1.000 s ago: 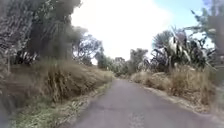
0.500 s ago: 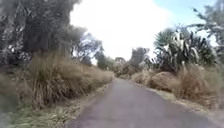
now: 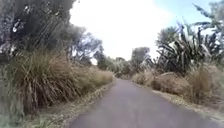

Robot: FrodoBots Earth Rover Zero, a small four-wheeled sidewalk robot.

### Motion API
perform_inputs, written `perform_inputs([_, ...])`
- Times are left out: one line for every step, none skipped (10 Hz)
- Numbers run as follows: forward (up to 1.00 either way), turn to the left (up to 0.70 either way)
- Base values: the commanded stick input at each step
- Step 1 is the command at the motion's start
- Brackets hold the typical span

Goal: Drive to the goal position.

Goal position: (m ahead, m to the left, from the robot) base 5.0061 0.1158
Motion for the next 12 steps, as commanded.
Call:
perform_inputs([0.85, -0.11])
perform_inputs([0.85, 0.0])
perform_inputs([0.85, 0.0])
perform_inputs([0.85, 0.0])
perform_inputs([0.85, 0.0])
perform_inputs([0.85, 0.0])
perform_inputs([0.85, 0.0])
perform_inputs([0.85, 0.0])
perform_inputs([0.85, 0.0])
perform_inputs([0.85, 0.0])
perform_inputs([0.85, 0.0])
perform_inputs([0.85, 0.0])
